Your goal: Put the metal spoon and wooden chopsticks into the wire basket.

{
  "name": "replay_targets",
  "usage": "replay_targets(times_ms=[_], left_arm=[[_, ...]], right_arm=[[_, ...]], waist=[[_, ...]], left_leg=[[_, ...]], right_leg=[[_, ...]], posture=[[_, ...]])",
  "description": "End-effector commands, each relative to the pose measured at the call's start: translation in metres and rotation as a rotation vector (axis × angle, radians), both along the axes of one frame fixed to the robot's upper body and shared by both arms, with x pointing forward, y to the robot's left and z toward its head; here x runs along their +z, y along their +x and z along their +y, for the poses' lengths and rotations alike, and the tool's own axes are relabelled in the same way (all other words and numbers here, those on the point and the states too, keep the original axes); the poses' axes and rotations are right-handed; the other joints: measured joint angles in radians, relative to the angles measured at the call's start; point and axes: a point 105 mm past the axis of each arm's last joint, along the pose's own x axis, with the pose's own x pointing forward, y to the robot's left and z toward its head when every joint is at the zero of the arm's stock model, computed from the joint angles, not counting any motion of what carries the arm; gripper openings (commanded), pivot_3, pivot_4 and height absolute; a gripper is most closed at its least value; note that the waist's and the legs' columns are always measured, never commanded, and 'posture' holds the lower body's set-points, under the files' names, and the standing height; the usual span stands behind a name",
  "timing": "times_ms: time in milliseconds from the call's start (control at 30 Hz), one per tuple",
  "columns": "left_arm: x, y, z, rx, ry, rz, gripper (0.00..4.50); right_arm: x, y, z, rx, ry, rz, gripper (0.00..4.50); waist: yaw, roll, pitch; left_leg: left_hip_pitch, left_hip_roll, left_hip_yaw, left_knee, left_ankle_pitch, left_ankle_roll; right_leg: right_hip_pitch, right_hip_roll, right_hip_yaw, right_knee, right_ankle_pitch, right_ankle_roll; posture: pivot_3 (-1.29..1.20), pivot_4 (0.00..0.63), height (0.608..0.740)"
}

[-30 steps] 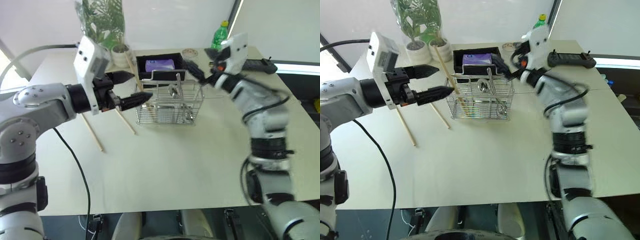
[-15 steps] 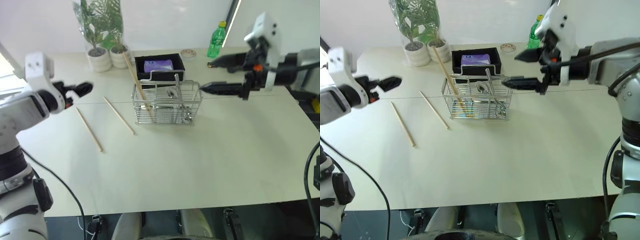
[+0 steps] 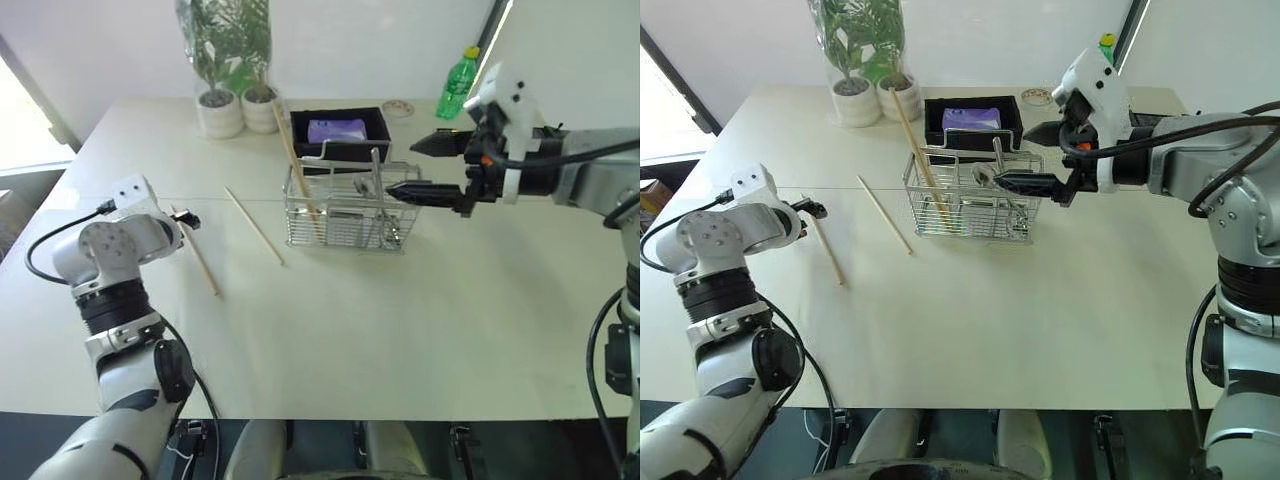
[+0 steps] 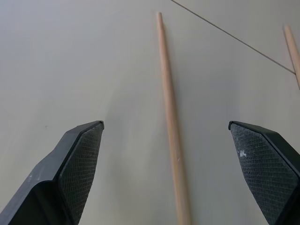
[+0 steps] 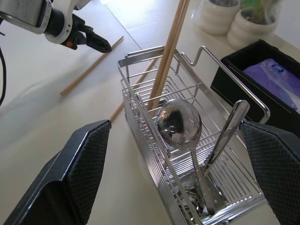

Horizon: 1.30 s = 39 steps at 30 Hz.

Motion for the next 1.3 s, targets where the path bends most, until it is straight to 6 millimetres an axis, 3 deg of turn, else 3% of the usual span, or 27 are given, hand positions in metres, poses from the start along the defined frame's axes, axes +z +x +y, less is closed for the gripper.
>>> replay_targets(times_ms=[33, 233, 400, 667, 1033, 1133, 1300], left_arm=[[0.008, 0.011, 0.006, 0.060, -0.039, -0.006, 4.50], [0.021, 0.035, -0.003, 0.036, -0.099, 0.036, 4.50], [0.027, 0.046, 0.000, 0.036, -0.069, 0.060, 4.50], [0.024, 0.049, 0.011, 0.065, -0.031, 0.093, 4.50], [0.011, 0.051, 0.009, 0.086, -0.060, 0.103, 4.50], [0.010, 0.051, 0.008, 0.086, -0.067, 0.102, 3.73], [0.009, 0.051, 0.007, 0.091, -0.087, 0.100, 1.16]], right_arm=[[0.011, -0.003, -0.004, -0.023, 0.024, -0.052, 4.48], [0.009, -0.002, -0.001, -0.043, 0.052, -0.050, 4.48], [0.008, 0.000, -0.001, -0.066, 0.078, -0.050, 4.48], [0.004, 0.001, -0.005, -0.124, 0.113, -0.044, 4.48], [0.009, -0.002, -0.005, -0.149, 0.155, -0.045, 4.48], [0.007, -0.003, -0.006, -0.152, 0.144, -0.041, 4.50], [0.005, -0.004, -0.007, -0.152, 0.127, -0.037, 4.50]], waist=[[0.000, 0.000, 0.000], [-0.002, 0.000, 0.000], [-0.008, 0.000, 0.000], [-0.008, 0.000, 0.000], [-0.008, 0.000, 0.000], [-0.008, 0.000, 0.000], [-0.006, 0.000, 0.000]], left_leg=[[0.000, 0.000, 0.000, 0.000, 0.000, 0.000], [0.000, 0.000, 0.000, 0.000, 0.000, 0.000], [0.000, 0.000, 0.000, 0.000, 0.000, 0.000], [0.000, 0.000, 0.000, -0.001, 0.000, 0.000], [0.000, 0.000, 0.000, 0.000, 0.000, 0.000], [0.000, -0.001, 0.000, 0.000, 0.000, 0.000], [0.000, -0.001, 0.000, 0.000, 0.000, 0.000]], right_leg=[[0.000, 0.000, 0.000, 0.000, 0.000, 0.000], [0.000, 0.000, -0.001, 0.000, 0.001, 0.001], [0.000, 0.000, 0.000, 0.000, 0.001, 0.002], [-0.001, 0.000, 0.000, 0.001, 0.001, 0.002], [-0.001, -0.001, -0.001, 0.001, 0.002, 0.003], [-0.001, -0.001, -0.001, 0.001, 0.002, 0.003], [-0.001, -0.001, -0.001, 0.001, 0.002, 0.003]], posture=[[0.00, 0.150, 0.716], [0.00, 0.150, 0.716], [0.00, 0.150, 0.716], [0.00, 0.150, 0.716], [0.00, 0.150, 0.716], [0.00, 0.150, 0.716], [0.00, 0.150, 0.716]])
